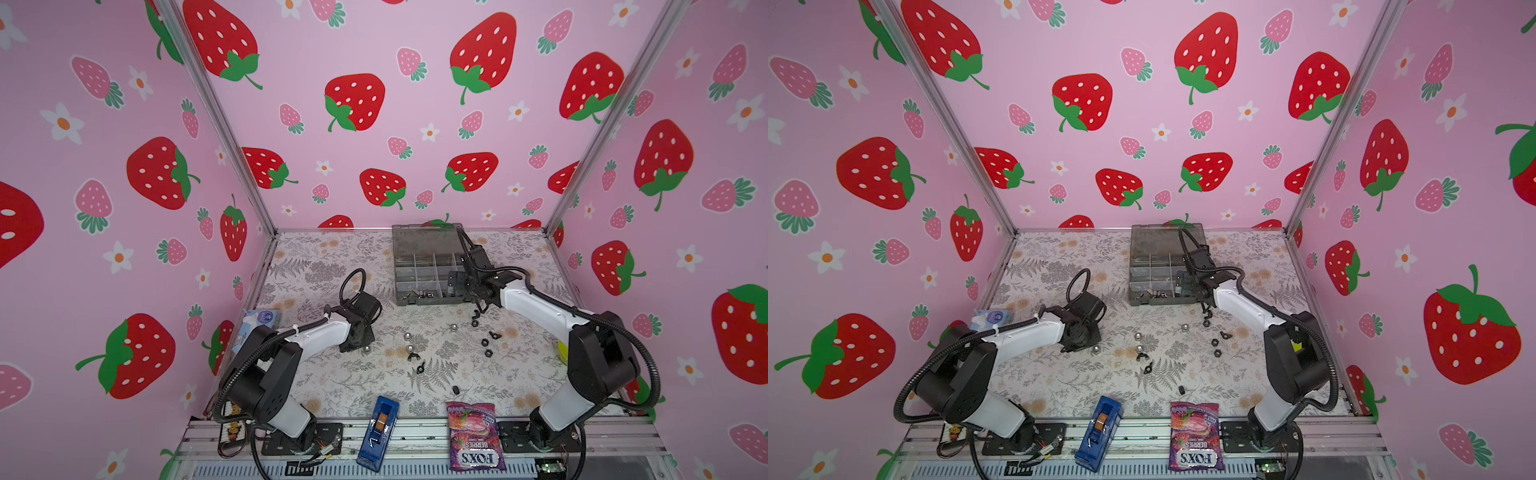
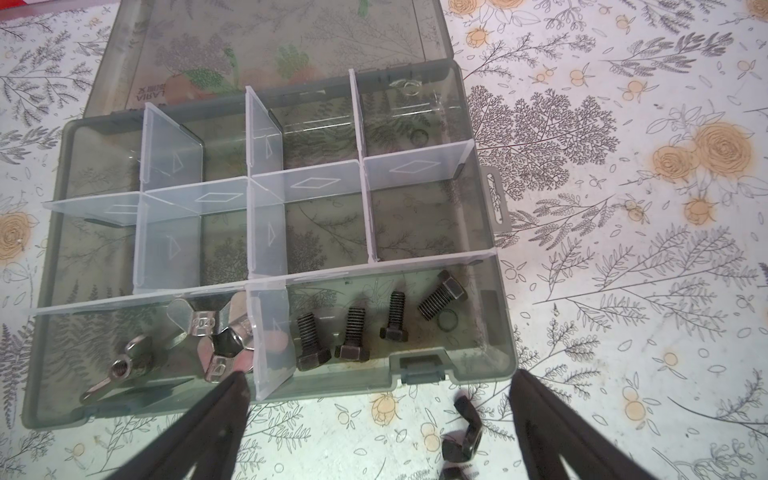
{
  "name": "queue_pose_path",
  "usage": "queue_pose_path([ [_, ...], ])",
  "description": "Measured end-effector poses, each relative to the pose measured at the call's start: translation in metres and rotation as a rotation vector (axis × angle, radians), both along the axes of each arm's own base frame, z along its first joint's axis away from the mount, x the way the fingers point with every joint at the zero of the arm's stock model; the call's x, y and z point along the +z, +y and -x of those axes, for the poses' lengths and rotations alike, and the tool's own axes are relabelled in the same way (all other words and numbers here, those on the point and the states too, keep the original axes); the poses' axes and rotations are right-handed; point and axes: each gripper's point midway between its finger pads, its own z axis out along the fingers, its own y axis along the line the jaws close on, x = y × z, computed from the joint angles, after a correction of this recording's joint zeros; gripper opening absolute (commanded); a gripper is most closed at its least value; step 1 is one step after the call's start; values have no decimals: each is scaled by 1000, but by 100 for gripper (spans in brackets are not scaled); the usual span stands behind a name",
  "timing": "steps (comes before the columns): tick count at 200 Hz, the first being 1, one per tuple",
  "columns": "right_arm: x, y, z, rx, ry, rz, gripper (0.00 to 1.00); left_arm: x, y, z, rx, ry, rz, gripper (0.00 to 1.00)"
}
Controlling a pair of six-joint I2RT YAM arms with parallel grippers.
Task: Sort the screws and nuts into containers
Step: 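Close the left gripper on the silver hex nut and lift it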
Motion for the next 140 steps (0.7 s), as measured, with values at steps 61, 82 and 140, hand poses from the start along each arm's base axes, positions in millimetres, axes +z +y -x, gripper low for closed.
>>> queue_pose_path([
  [61, 0, 2, 0, 5, 4, -7, 100, 0, -2, 0, -3, 1, 14, 30],
  [82, -1, 2, 1, 7, 5, -10, 100, 0, -3, 1, -3, 3, 16, 30],
  [140, -2, 4, 1, 11, 12, -19, 100, 0, -3, 5, -4, 17, 21, 33],
])
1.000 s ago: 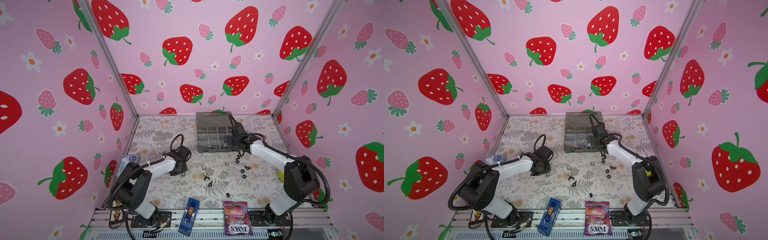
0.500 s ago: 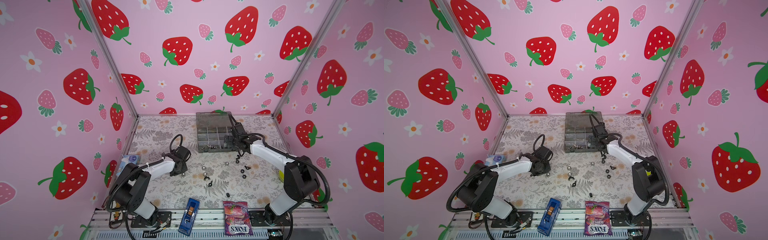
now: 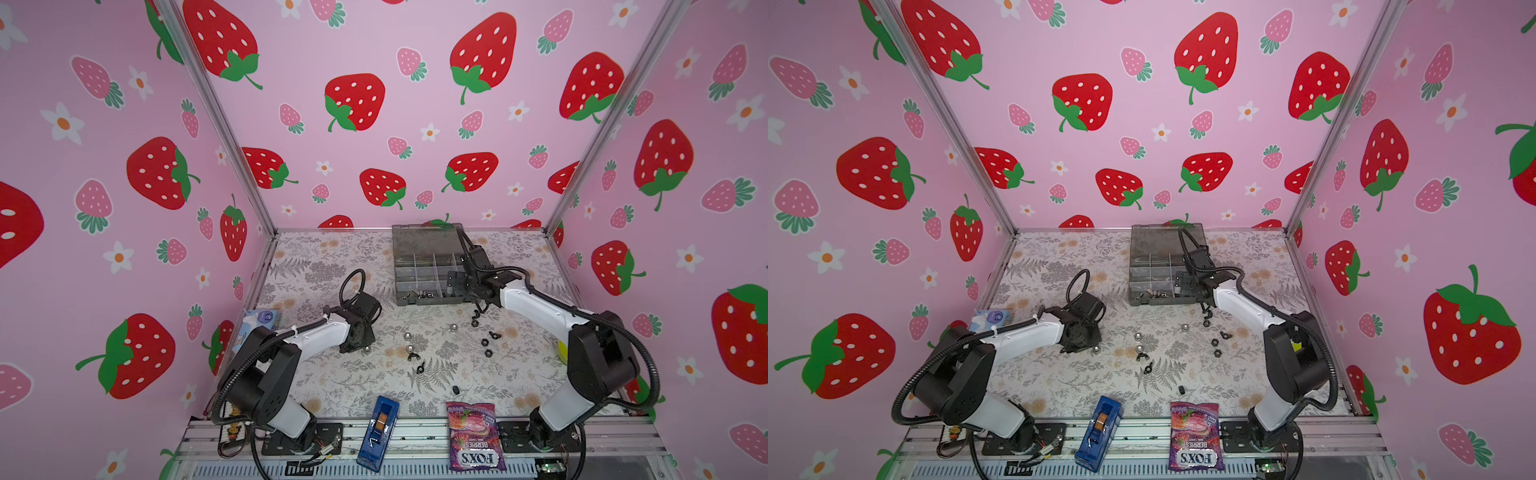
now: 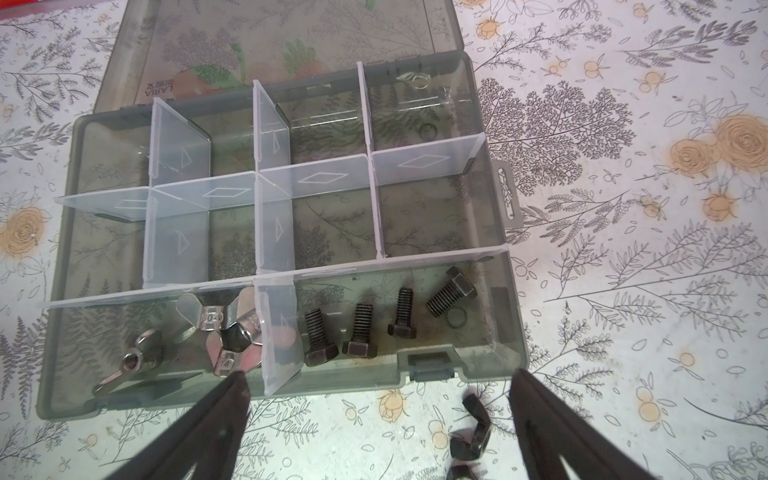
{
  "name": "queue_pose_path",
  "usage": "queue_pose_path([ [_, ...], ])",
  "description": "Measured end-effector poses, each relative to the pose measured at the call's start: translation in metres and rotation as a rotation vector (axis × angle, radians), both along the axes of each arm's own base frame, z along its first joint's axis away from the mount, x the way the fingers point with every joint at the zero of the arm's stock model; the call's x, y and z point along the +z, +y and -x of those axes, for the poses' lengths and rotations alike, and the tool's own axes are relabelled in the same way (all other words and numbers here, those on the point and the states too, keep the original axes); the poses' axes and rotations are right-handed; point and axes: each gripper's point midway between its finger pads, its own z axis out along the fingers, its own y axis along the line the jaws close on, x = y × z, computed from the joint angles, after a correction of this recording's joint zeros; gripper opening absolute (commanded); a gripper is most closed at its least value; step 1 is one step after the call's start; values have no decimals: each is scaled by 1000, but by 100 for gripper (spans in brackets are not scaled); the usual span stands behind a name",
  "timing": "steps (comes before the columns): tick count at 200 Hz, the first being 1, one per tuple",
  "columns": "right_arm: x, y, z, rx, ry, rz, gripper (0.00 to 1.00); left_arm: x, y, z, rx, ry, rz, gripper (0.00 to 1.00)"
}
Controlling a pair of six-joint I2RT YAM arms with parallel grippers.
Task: Sort the screws and nuts into containers
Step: 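Close the left gripper on the silver hex nut and lift it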
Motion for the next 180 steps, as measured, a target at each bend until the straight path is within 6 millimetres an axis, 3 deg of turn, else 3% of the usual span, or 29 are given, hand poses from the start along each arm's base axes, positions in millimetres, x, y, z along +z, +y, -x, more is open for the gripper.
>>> queue_pose_path([
  [30, 0, 0, 0, 1, 0, -1, 100, 0, 0, 0, 0, 0, 2, 33],
  [118, -2, 1, 0, 0, 6, -3, 100, 0, 0, 1, 9, 4, 2, 19],
  [180, -2, 0, 0, -1, 5, -1, 100, 1, 3, 4, 1, 16, -23, 18],
])
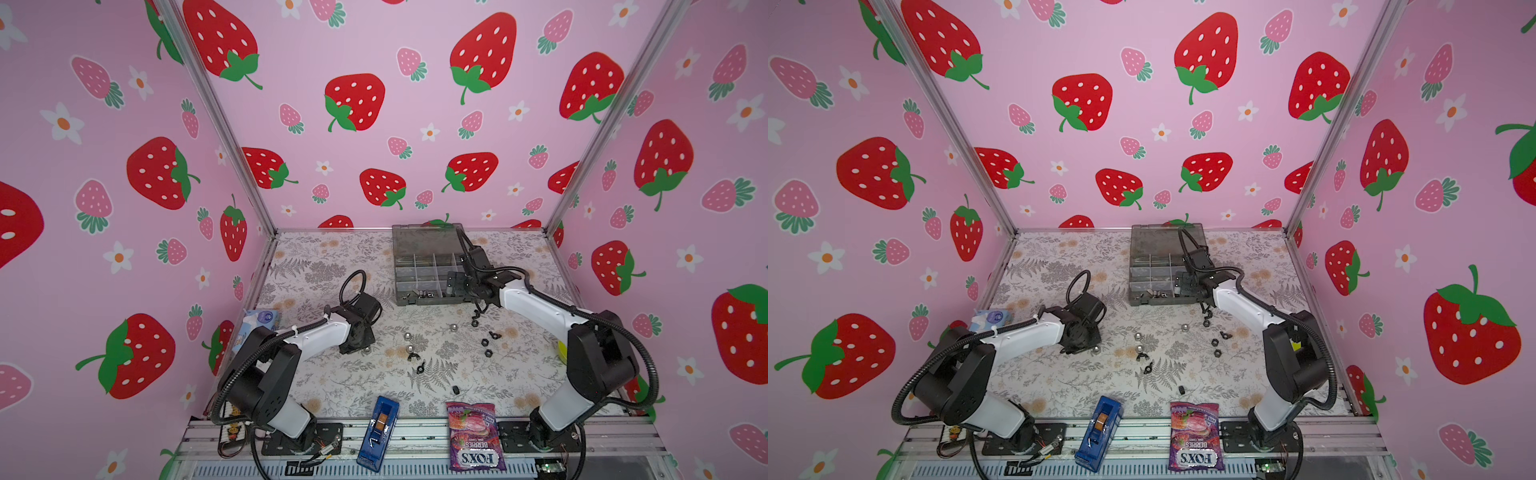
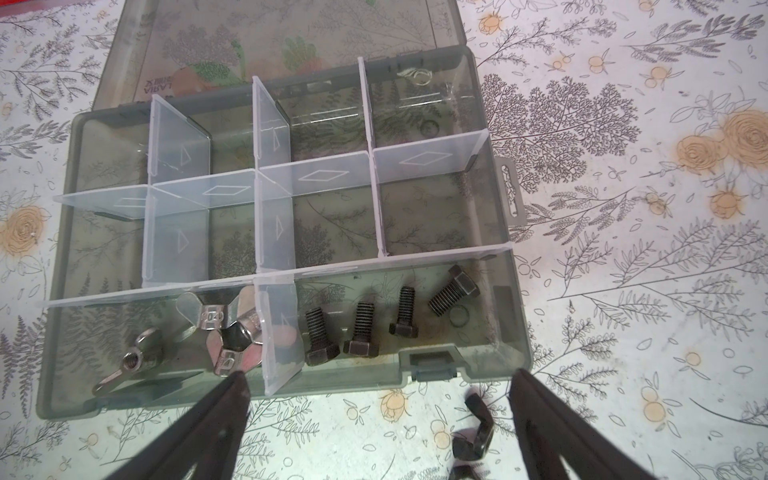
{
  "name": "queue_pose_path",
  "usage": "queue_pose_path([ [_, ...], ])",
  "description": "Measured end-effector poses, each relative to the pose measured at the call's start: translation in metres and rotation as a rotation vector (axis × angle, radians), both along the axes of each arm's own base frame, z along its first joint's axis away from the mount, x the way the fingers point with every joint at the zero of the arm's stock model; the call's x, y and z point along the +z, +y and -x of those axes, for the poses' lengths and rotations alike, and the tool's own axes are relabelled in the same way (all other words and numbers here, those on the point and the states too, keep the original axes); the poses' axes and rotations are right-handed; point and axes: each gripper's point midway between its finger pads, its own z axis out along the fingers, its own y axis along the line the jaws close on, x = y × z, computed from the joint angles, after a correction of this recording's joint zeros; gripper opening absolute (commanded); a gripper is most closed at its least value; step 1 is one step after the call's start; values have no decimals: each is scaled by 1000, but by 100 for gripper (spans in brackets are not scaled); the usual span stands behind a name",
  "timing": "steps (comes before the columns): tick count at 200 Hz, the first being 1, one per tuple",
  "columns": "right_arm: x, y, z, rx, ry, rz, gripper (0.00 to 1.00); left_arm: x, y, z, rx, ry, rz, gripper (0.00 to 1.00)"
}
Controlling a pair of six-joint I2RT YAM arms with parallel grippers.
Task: Sort the screws and nuts into containers
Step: 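Close the left gripper on the silver hex nut and lift it, then carry the silver nut with the left gripper over the parts box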
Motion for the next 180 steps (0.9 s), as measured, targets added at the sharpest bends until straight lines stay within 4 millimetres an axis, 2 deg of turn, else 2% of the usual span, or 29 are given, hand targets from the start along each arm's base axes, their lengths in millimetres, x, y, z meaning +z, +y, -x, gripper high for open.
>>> queue_pose_path([
  [29, 0, 0, 0, -3, -1, 1, 100, 5, 0, -1, -12, 6, -12, 18],
  [103, 7, -4, 0, -29, -27, -13, 100, 37, -17, -37, -72, -109, 10, 18],
  [145, 20, -7, 1, -43, -66, -35, 100, 67, -33, -63, -120, -200, 40, 18],
  [180, 27, -10, 3, -58, -88, -55, 100, 99, -53, -97, -165, -289, 64, 18],
])
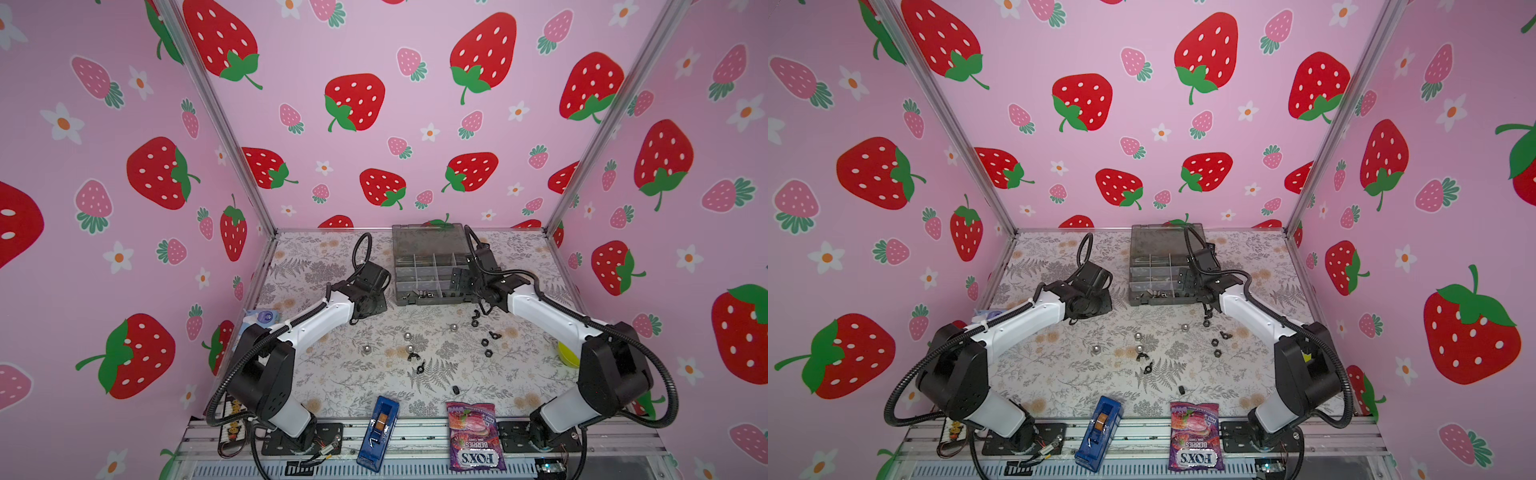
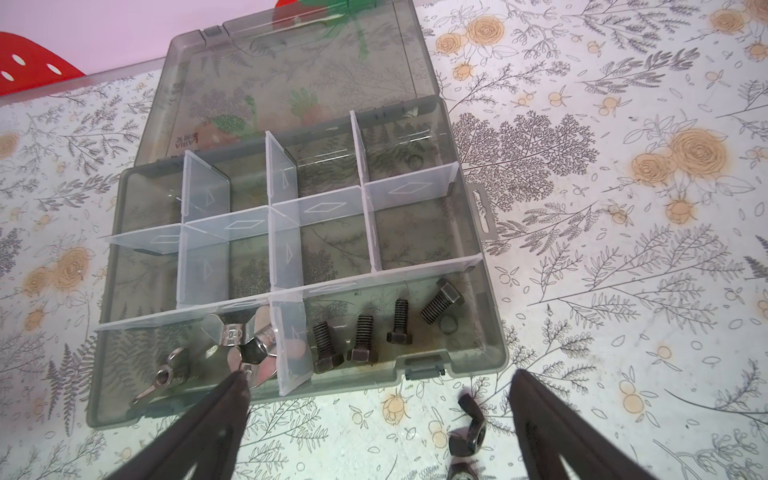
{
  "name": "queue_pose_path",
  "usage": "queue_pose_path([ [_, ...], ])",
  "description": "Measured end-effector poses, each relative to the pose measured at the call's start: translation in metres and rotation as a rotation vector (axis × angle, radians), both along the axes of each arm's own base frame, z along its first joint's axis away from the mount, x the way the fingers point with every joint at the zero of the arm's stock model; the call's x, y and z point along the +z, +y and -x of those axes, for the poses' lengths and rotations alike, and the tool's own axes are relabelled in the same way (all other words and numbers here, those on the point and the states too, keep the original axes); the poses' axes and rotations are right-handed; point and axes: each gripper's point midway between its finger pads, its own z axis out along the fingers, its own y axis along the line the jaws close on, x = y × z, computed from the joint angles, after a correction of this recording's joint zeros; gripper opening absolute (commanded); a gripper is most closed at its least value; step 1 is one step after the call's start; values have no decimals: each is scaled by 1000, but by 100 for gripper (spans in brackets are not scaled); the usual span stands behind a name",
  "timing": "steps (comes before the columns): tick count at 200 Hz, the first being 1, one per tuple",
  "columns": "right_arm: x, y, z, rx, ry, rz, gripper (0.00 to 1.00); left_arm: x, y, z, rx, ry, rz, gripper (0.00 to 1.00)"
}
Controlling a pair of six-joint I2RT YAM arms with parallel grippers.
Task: Sort the screws and nuts into containers
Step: 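Carry the silver nut with the left gripper over the parts box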
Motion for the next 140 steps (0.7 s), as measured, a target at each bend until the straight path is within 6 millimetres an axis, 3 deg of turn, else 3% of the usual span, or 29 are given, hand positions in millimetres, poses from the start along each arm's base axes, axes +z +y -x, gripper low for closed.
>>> queue_pose_path([
  [32, 6, -4, 4, -13, -16, -10, 100, 20, -20, -32, -43, -60, 9, 18],
  [66, 11, -8, 7, -29, -30, -25, 100, 29, -46, -69, -98, -98, 15, 18],
  [140, 16, -13, 13, -49, -50, -49, 100, 12, -107, -123, -232, -109, 24, 17],
])
